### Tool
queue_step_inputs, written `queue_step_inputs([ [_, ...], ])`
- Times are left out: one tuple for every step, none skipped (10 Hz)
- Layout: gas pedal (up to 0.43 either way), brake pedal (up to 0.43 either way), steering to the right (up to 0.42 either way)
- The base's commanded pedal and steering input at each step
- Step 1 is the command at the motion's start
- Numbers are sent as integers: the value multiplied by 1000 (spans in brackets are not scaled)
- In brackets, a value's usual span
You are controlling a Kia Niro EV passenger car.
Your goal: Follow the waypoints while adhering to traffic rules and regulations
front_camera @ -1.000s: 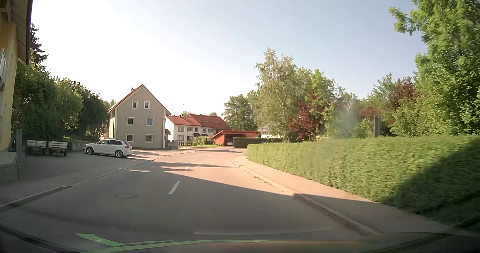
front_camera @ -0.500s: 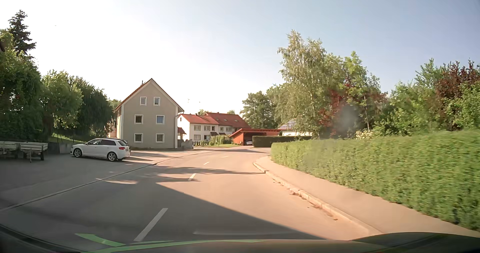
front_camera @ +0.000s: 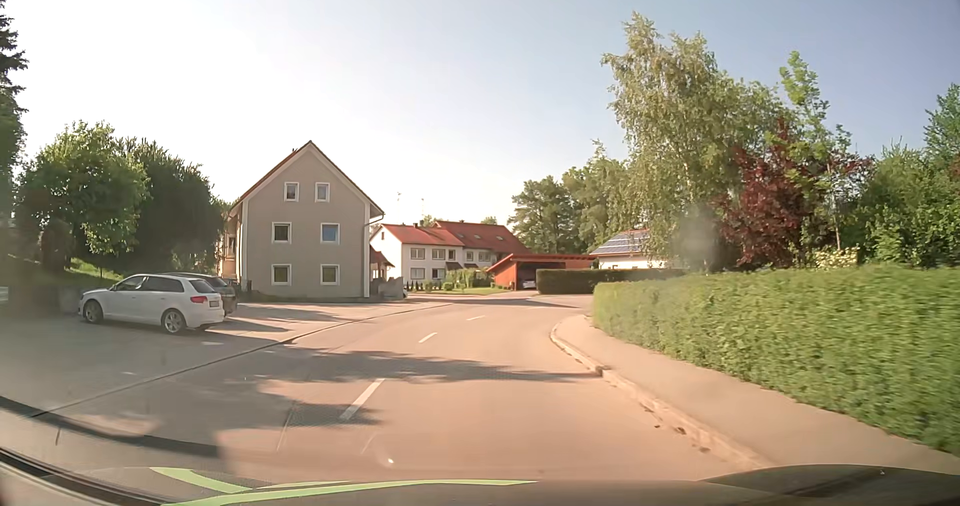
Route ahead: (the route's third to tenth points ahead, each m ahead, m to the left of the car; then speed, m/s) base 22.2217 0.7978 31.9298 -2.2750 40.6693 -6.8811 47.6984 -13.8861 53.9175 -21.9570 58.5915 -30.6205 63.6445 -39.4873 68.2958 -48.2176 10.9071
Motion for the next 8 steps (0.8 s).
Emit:
queue_step_inputs([
  [0,0,-12],
  [0,0,-6],
  [0,0,-4],
  [0,0,-3],
  [0,0,0],
  [0,0,8],
  [0,0,14],
  [0,0,22],
])
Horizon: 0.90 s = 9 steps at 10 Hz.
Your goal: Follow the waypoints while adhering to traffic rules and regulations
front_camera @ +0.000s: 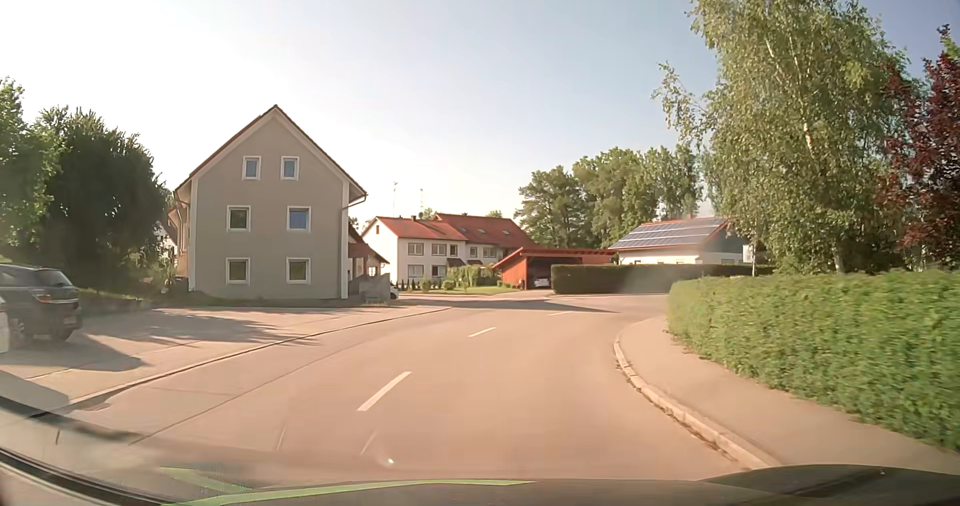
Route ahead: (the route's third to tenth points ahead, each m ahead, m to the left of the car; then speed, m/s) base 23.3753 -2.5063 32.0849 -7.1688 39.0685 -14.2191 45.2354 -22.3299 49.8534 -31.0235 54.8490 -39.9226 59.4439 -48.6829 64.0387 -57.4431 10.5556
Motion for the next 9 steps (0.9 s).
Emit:
queue_step_inputs([
  [0,0,29],
  [0,0,34],
  [0,0,40],
  [0,0,47],
  [0,0,53],
  [0,0,61],
  [0,0,68],
  [0,0,76],
  [20,0,82],
])
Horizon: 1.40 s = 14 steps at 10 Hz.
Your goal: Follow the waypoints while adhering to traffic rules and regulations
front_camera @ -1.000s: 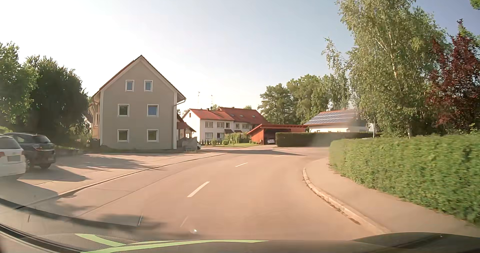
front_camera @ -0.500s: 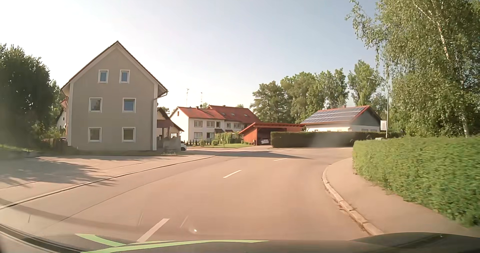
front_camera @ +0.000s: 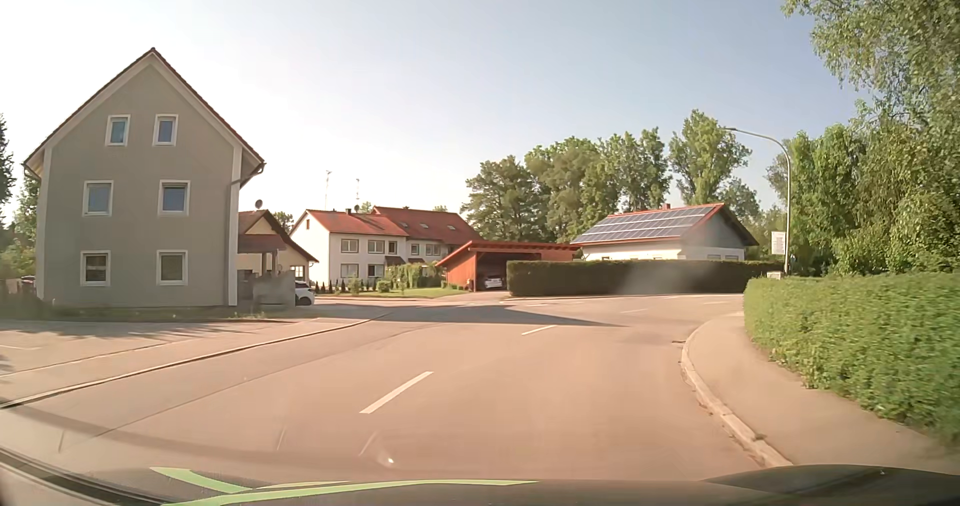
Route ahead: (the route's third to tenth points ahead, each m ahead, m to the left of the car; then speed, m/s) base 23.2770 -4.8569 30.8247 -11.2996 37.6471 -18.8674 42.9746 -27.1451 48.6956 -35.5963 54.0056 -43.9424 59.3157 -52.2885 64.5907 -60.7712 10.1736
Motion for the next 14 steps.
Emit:
queue_step_inputs([
  [28,0,90],
  [39,0,98],
  [59,0,104],
  [59,0,109],
  [59,0,114],
  [67,0,115],
  [67,0,117],
  [79,0,117],
  [87,0,117],
  [87,0,117],
  [87,0,118],
  [98,0,120],
  [110,0,122],
  [110,0,124],
])
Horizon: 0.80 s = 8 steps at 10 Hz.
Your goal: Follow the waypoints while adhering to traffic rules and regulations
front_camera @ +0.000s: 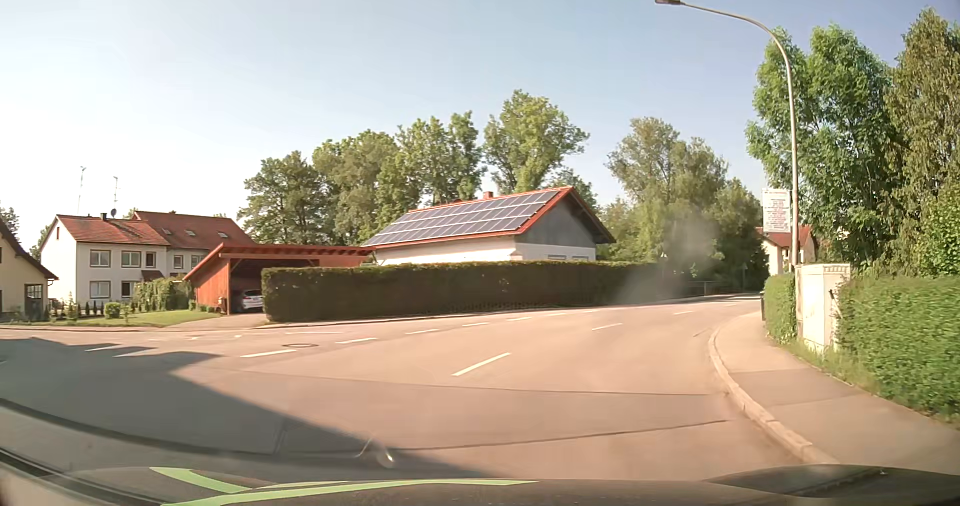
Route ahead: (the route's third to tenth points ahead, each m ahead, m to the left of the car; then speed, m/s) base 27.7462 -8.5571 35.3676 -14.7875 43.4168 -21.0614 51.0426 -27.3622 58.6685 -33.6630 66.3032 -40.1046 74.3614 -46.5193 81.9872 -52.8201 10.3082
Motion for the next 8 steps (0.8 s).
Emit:
queue_step_inputs([
  [110,0,126],
  [110,0,126],
  [110,0,127],
  [110,0,126],
  [130,0,126],
  [130,0,126],
  [150,0,125],
  [169,0,124],
])
